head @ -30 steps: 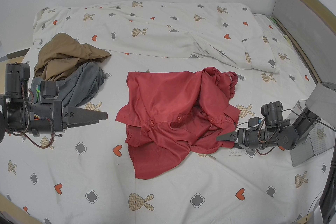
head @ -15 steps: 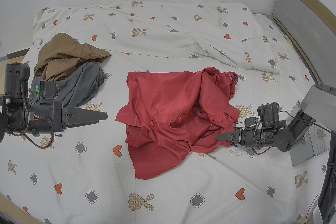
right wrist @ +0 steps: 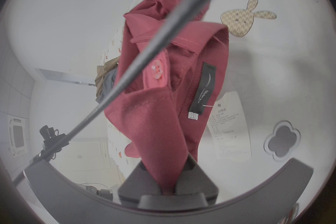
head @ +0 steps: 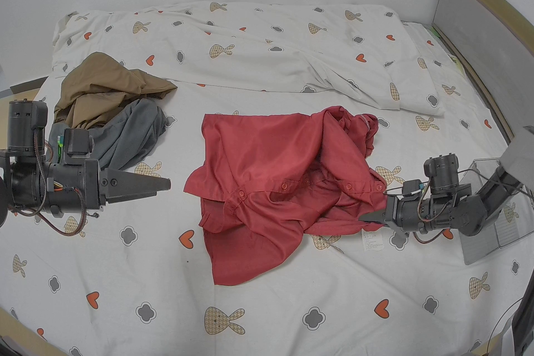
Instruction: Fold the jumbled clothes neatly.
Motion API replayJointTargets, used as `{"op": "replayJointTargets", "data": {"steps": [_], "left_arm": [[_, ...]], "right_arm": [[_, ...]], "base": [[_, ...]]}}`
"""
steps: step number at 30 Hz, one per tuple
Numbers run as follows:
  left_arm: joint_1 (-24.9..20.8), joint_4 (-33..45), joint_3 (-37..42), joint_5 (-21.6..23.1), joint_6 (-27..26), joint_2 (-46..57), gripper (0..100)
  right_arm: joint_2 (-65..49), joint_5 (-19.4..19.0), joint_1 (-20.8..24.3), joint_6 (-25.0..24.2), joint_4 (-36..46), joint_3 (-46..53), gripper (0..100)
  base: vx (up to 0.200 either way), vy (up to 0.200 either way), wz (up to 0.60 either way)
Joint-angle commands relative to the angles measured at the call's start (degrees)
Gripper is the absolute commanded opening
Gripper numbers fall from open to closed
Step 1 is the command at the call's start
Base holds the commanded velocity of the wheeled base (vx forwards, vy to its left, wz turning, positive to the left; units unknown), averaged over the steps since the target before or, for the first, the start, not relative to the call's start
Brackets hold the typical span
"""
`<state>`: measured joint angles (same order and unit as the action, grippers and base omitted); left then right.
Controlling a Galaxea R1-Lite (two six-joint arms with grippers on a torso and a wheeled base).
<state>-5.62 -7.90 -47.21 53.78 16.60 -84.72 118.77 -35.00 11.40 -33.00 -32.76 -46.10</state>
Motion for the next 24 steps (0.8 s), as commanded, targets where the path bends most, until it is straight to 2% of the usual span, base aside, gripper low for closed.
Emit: {"op": "replayJointTargets", "data": {"steps": [1, 4, 8, 9, 10, 12, 16, 20, 24], "left_arm": [[0.0, 0.0, -0.2, 0.0, 0.1, 0.1, 100], [0.0, 0.0, -0.2, 0.0, 0.1, 0.1, 100], [0.0, 0.0, -0.2, 0.0, 0.1, 0.2, 100], [0.0, 0.0, -0.2, 0.0, 0.1, 0.2, 100], [-0.1, 0.0, -0.2, 0.0, 0.1, 0.3, 100], [-0.1, 0.1, -0.2, 0.0, 0.1, 0.5, 100], [0.0, 0.1, -0.4, 0.0, 0.1, 0.5, 100], [-0.1, 0.1, -0.4, 0.0, 0.1, 0.1, 100], [-0.1, 0.1, -0.3, 0.0, 0.1, -0.1, 100]], "right_arm": [[-19.4, 0.4, 0.4, 0.0, 18.2, -1.4, 0], [-24.6, 0.5, 0.2, 5.2, 35.0, -6.5, 0], [-25.6, 1.6, -1.0, 13.9, 50.9, -12.7, 0], [-25.6, 1.7, -1.1, 14.2, 51.4, -12.9, 0], [-25.1, 3.4, -2.2, 17.4, 55.6, -15.1, 0], [-25.1, 5.3, -3.2, 20.3, 58.6, -16.7, 0], [-25.3, 5.4, -5.2, 23.9, 65.0, -20.9, 0], [-24.8, 5.6, -6.5, 29.7, 78.3, -28.3, 0], [-21.4, 5.8, -5.9, 31.2, 80.2, -27.8, 0]], "base": [[0.0, 0.0, 0.0], [0.0, 0.0, 0.0], [0.0, 0.0, 0.0], [0.0, 0.0, 0.0], [0.0, 0.0, 0.0], [0.0, 0.0, 0.0], [0.0, 0.0, 0.0], [0.0, 0.0, 0.0], [0.0, 0.0, 0.0]]}}
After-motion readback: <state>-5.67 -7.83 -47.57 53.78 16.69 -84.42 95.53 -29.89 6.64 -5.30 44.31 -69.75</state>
